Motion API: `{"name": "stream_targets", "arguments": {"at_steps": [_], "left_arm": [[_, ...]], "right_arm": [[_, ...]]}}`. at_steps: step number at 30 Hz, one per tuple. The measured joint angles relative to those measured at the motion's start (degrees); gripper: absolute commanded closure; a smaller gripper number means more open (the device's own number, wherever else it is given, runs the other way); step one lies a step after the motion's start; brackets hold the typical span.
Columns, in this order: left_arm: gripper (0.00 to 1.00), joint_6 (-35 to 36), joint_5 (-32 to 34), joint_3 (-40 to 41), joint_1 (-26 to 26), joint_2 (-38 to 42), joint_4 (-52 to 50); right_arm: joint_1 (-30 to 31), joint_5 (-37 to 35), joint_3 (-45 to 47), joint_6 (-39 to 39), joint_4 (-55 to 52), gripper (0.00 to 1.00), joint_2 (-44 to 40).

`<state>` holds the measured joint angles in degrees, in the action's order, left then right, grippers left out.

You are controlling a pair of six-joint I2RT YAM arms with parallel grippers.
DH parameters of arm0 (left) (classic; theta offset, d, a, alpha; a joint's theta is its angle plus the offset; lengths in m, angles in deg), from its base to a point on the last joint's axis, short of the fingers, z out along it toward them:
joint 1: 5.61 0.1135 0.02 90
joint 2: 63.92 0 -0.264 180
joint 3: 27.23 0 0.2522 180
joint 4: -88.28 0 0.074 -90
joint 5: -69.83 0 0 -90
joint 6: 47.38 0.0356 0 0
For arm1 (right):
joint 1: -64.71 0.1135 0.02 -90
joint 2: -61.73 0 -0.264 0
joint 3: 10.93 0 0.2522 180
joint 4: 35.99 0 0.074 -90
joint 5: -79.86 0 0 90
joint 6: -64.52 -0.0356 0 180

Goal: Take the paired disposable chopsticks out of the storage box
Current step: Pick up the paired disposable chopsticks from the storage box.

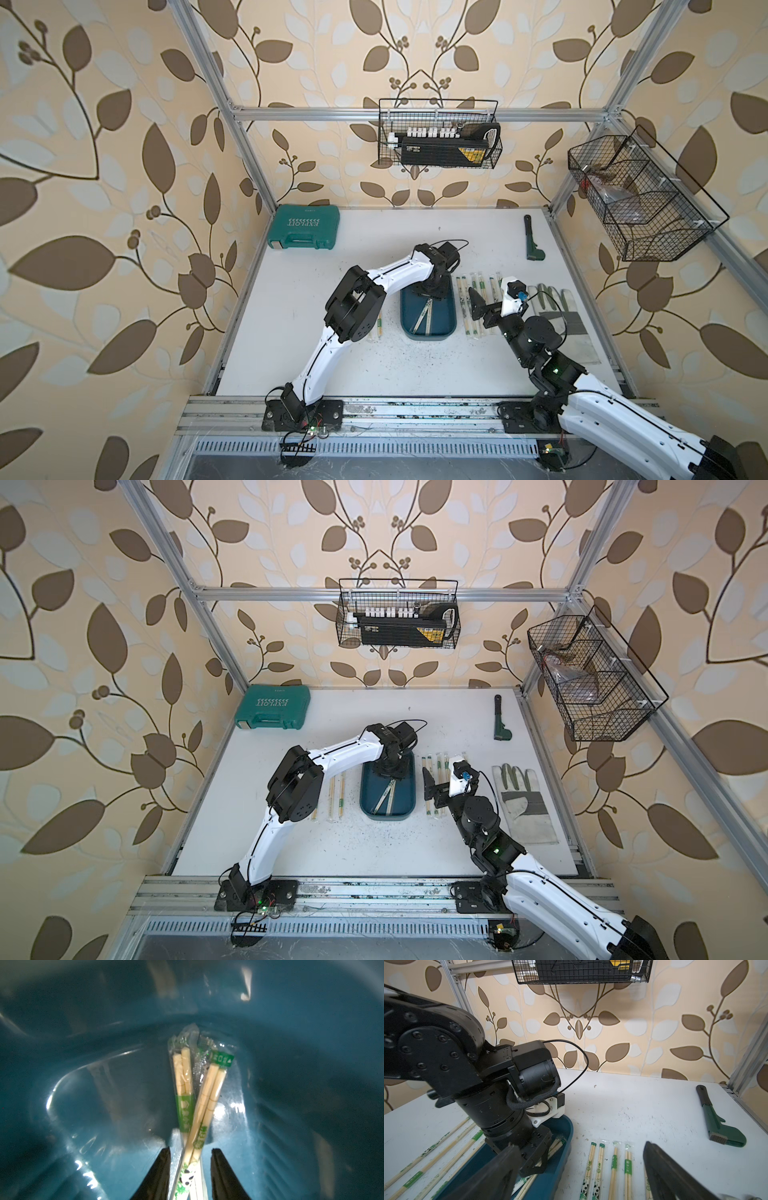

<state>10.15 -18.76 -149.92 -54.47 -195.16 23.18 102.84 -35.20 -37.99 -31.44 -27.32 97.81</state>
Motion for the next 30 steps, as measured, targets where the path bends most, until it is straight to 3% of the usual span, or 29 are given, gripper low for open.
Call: {"name": "stream_targets", "arguments": {"at_steps": [3,11,21,30], "left_arm": [[0.80,0.2,0.0,0.0,0.0,0.0,0.0],[0.88,0.5,0.2,0.0,0.0,0.0,0.0],[0.95,0.8,1.8,-0.2,0.0,1.7,-1.6],[0.96,1.0,3.4,0.9,0.9,11.3,-4.3]], "right_arm": [[0.0,0.0,0.0,0.0,0.0,0.05,0.0],[0.0,0.0,0.0,0.0,0.0,0.04,0.1],[0.0,0.0,-0.1,0.0,-0.1,0.04,0.5],[0.0,0.0,-0.4,0.0,-0.2,0.04,0.5]]}}
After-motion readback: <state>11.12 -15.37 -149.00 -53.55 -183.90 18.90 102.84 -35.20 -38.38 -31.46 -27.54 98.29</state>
